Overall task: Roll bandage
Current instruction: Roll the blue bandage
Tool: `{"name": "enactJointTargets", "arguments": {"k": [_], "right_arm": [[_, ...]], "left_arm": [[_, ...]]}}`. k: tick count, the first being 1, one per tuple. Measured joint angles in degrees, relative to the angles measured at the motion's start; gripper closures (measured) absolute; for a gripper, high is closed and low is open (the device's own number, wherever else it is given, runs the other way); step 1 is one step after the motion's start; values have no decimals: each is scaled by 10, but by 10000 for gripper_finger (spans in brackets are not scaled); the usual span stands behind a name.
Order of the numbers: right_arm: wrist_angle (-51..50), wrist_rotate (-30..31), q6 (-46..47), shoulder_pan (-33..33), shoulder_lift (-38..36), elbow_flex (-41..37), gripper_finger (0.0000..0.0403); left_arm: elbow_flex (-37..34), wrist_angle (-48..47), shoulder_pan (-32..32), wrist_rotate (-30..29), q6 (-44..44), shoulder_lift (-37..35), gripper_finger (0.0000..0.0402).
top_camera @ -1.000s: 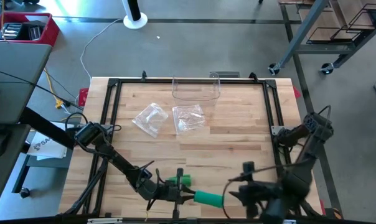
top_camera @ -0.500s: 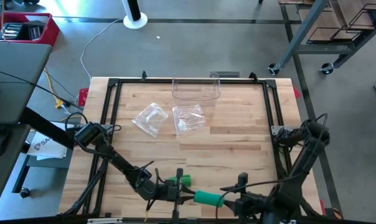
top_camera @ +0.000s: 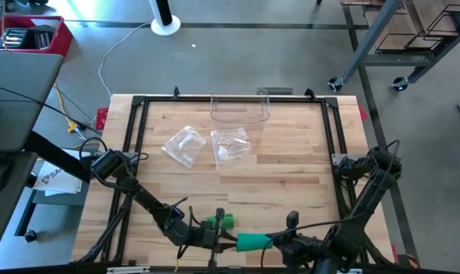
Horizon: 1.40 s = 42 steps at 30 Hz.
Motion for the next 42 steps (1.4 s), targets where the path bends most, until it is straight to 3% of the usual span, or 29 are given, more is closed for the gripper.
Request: {"name": "enactJointTargets", "arguments": {"k": [8, 14, 20, 29, 34, 38, 42], "right_arm": [[18, 18, -94, 23, 0, 0, 395], [74, 59, -265, 40, 0, 0, 401], [100, 77, -406, 41, 0, 0, 402], [106, 148, -494, 41, 0, 1, 402], [111, 110, -456, 40, 0, 1, 402], [103, 34, -341, 39, 0, 1, 402], [94, 27, -222, 37, 0, 1, 393]], "left_arm": [[0, 7, 1, -18, -23, -2, 401], [1, 28, 3, -16, -49, -2, 401], [1, 27, 13, 31, -110, -2, 401], [1, 27, 23, 91, -144, -2, 401], [1, 21, 22, 88, -143, -2, 401], [0, 21, 23, 72, -132, -2, 401], [0, 16, 22, 64, -106, -2, 401]]}}
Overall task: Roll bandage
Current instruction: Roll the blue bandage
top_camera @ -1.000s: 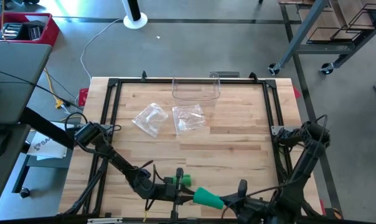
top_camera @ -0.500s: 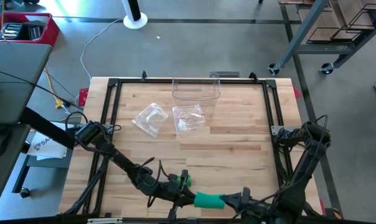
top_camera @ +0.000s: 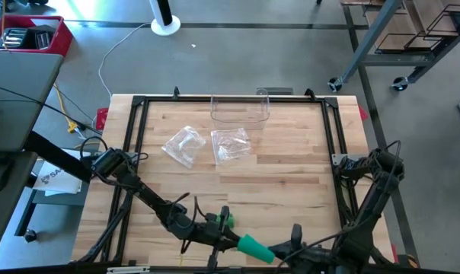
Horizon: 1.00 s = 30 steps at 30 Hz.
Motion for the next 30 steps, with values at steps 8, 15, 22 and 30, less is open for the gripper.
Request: {"name": "enactJointTargets", "arguments": {"k": [8, 15, 22, 30], "right_arm": [[-26, 3, 190, -2, -2, 0, 310], [-27, 3, 222, -1, -4, 0, 280], [-26, 5, 216, -8, -4, 0, 286], [28, 16, 118, 18, -4, 0, 290]], "left_arm": [[0, -55, -9, -36, 9, -25, 401], [0, -135, -12, -49, 12, -68, 401], [0, -144, -12, -47, 12, -75, 401], [0, -152, -14, 36, 33, -75, 401]]}}
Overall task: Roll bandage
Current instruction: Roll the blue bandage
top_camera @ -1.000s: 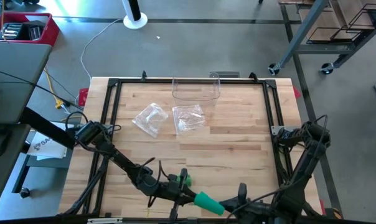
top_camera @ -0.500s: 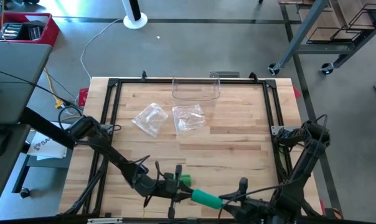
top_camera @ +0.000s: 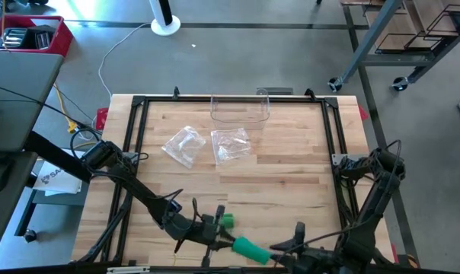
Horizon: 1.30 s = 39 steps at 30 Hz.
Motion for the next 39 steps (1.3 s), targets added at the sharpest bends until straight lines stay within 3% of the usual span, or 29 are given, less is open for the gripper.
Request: {"name": "enactJointTargets", "arguments": {"k": [4, 7, 11, 15, 29, 33, 37, 39], "right_arm": [[72, -1, -81, 15, 0, 0, 290], [124, -1, -136, 25, 0, 0, 290], [190, -3, -191, 32, 3, 0, 290], [231, -43, -216, 25, 22, 1, 290], [240, -13, -185, -14, 52, 0, 293], [231, -8, -208, -19, 52, 0, 326], [235, 37, -255, -17, 52, 0, 388], [243, 61, -293, -12, 52, 0, 395]], "left_arm": [[0, 14, 1, 120, 59, 0, 401], [0, 38, 1, 154, 84, 0, 401], [0, 47, 9, 155, 86, 0, 401], [0, 58, 15, 155, 85, 0, 401], [0, 58, 16, 155, 71, 0, 401], [0, 58, 16, 155, 71, 0, 401], [0, 57, 16, 154, 56, 0, 401], [0, 53, 16, 154, 45, 0, 401]]}}
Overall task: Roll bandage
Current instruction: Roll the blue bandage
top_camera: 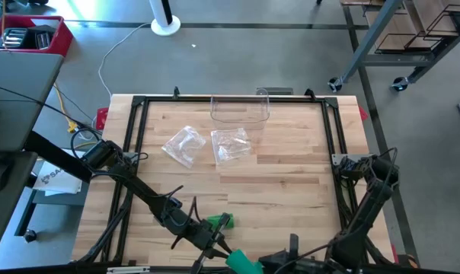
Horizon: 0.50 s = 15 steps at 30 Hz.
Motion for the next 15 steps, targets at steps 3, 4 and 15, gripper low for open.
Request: {"name": "enactJointTargets", "arguments": {"k": [3, 4, 15], "right_arm": [[23, 14, -36, 4, 0, 0, 396], [28, 15, -43, 6, 0, 0, 399], [36, 104, -65, 34, 0, 0, 402]], "left_arm": [[0, -2, 0, 0, -2, 0, 401], [0, -1, 0, -1, -3, 0, 401], [0, 5, -1, -54, -62, 0, 401]]}}
